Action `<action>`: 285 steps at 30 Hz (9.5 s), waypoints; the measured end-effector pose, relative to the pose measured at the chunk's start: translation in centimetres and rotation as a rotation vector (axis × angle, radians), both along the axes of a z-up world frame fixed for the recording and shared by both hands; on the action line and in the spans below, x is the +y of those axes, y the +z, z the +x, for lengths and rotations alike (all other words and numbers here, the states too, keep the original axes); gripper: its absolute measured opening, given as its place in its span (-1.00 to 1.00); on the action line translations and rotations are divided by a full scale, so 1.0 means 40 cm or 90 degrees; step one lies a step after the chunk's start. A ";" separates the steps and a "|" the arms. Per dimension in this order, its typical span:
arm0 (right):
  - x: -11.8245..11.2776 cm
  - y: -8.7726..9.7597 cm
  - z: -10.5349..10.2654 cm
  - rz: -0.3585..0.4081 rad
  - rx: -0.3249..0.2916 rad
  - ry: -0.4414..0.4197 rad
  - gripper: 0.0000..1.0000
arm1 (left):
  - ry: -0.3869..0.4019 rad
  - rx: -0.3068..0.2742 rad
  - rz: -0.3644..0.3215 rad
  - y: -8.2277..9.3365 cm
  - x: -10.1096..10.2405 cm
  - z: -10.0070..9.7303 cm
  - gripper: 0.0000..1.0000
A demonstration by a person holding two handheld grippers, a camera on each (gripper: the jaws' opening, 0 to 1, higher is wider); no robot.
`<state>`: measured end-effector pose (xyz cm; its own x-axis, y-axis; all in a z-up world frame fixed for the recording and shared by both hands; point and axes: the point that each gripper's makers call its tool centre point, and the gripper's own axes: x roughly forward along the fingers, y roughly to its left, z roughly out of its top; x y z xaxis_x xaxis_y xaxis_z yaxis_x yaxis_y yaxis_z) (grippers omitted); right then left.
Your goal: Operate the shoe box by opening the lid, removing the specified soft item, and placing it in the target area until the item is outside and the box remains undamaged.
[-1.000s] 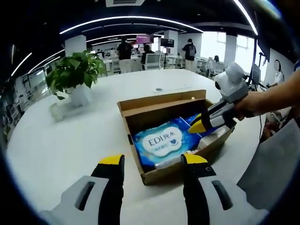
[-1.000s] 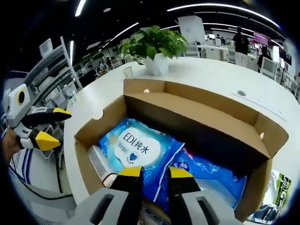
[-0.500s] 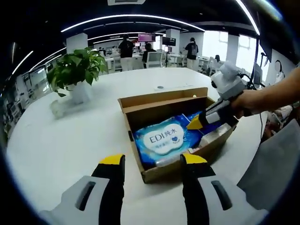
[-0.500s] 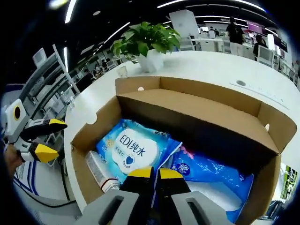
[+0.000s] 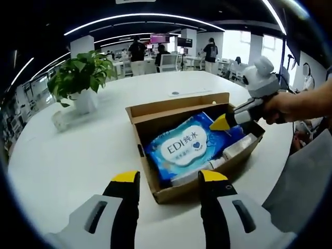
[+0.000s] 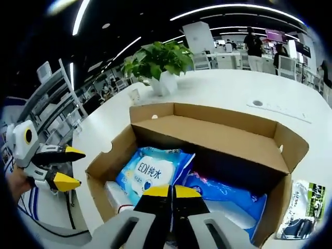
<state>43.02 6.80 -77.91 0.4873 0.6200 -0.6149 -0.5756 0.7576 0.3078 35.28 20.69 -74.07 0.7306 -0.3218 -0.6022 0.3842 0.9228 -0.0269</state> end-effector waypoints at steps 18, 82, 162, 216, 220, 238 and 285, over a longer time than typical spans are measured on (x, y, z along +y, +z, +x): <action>-0.078 0.038 0.002 0.007 -0.038 -0.025 -1.00 | -0.040 0.044 0.008 -0.022 -0.084 0.076 -0.28; -0.204 0.100 -0.015 0.090 -0.043 -0.107 -1.00 | -0.044 0.200 -0.095 -0.082 -0.213 0.126 -1.00; -0.736 0.136 -0.001 0.104 -0.031 -0.311 -1.00 | -0.192 0.137 -0.154 0.051 -0.719 0.189 -1.00; -0.849 -0.091 0.101 0.031 -0.010 -0.306 -1.00 | -0.267 0.155 0.032 -0.171 -0.845 0.275 -1.00; -0.853 -0.095 0.107 0.033 -0.009 -0.308 -1.00 | -0.266 0.154 0.040 -0.174 -0.844 0.274 -1.00; -0.873 -0.089 0.103 0.008 -0.030 -0.310 -0.97 | -0.274 0.146 0.050 -0.145 -0.824 0.260 -0.96; -0.703 0.104 -0.024 -0.080 -0.137 -0.080 -0.39 | -0.283 0.069 -0.005 0.024 -0.675 0.186 -0.13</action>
<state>42.06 -21.32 -73.76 0.6829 0.4719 -0.5577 -0.5169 0.8516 0.0877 42.73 -6.33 -73.12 0.4536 -0.5941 -0.6642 0.7370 0.6691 -0.0952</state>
